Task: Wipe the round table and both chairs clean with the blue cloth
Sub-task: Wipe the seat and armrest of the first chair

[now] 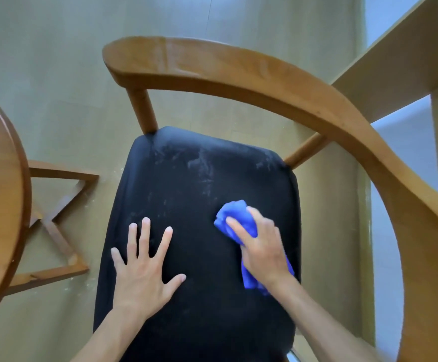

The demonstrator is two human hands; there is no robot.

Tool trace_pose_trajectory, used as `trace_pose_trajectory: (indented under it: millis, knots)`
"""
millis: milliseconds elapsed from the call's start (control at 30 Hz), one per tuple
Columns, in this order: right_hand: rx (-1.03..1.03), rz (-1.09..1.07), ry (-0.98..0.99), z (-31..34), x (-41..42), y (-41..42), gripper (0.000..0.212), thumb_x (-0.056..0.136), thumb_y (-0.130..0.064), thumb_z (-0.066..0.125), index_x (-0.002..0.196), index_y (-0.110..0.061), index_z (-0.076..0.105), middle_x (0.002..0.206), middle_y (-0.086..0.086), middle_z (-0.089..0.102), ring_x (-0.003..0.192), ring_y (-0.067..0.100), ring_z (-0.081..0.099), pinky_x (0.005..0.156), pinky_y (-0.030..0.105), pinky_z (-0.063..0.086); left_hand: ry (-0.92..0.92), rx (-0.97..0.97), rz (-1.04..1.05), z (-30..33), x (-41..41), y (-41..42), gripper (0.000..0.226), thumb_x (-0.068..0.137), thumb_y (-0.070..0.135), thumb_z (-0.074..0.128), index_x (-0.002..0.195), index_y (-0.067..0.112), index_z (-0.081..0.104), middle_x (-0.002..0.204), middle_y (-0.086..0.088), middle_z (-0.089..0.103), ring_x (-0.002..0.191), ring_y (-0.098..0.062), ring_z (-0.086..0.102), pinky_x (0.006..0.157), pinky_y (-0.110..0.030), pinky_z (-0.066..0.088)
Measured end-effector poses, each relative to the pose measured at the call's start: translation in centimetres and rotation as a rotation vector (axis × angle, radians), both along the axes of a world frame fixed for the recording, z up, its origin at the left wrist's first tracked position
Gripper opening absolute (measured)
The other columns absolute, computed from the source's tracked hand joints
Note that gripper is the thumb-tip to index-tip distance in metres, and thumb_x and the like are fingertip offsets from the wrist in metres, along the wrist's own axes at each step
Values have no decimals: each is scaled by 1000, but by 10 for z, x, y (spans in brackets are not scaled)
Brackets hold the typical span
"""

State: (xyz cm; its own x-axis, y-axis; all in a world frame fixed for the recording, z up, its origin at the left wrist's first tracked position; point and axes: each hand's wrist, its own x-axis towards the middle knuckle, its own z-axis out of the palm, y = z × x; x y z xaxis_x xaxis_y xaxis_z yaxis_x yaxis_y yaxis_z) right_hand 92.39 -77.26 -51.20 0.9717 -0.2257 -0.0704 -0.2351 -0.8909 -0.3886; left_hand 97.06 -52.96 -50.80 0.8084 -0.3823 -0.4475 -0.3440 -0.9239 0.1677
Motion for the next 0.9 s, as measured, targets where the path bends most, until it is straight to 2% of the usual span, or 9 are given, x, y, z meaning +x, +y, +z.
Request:
trace_pose_trajectory:
  millis: [167,233,333,433,500,600,767,833,900]
  knots:
    - [-87,-691,-28,-10,130,-21,56,87,-10,48,141,-24,44,147,19,30,113,42,45,94,44,37,-86,-31,-35,-8,-2,2,106,51,60,84,141,17,48,153,-24,28,140,-45,24,87,-74,39]
    - [-49,-580,-66,-9,161,28,58,80,-8,50,136,-24,51,143,21,38,99,40,49,83,43,41,-98,-35,-37,-10,-2,1,105,52,59,84,142,17,47,154,-24,26,141,-45,22,88,-74,38]
    - [-35,-82,-101,-3,165,107,58,63,-5,58,117,-26,65,127,21,55,73,31,50,62,36,41,-112,-30,-29,-10,-2,0,101,57,61,80,141,16,47,154,-24,25,142,-44,20,89,-75,37]
    - [-97,163,-140,4,160,75,56,64,-4,62,115,-28,68,125,19,59,71,31,52,60,35,44,-129,-32,-35,-9,-1,0,92,66,70,47,142,17,46,154,-24,25,141,-44,22,86,-74,38]
    - [-146,46,-66,2,152,18,59,72,-3,58,125,-28,62,136,18,51,84,35,54,70,38,46,-124,-39,-34,-9,0,1,93,65,71,39,143,19,43,154,-23,25,141,-45,21,85,-74,39]
    - [-135,-393,6,-5,109,-42,58,86,-7,48,140,-28,46,148,14,34,111,37,47,92,40,38,-105,-32,-32,-7,-1,2,92,65,71,40,143,21,35,154,-24,24,141,-45,20,84,-74,39]
    - [22,-937,-54,-9,115,-15,56,86,-3,46,140,-20,45,141,20,34,111,42,46,91,42,40,-83,-46,-38,-11,0,2,103,59,66,72,143,22,34,154,-25,24,141,-47,21,84,-75,40]
    - [34,-843,-50,-11,153,18,60,84,-2,45,141,-21,43,145,19,29,110,40,45,91,41,39,-65,-53,-37,-12,-1,2,106,56,64,76,144,22,34,155,-24,23,142,-47,20,85,-75,39]
    - [37,-471,-54,-10,187,71,62,82,-3,45,140,-24,44,146,18,31,105,38,46,86,42,41,-59,-50,-35,-14,-1,3,108,54,63,80,144,21,36,155,-25,23,142,-46,19,86,-75,39]
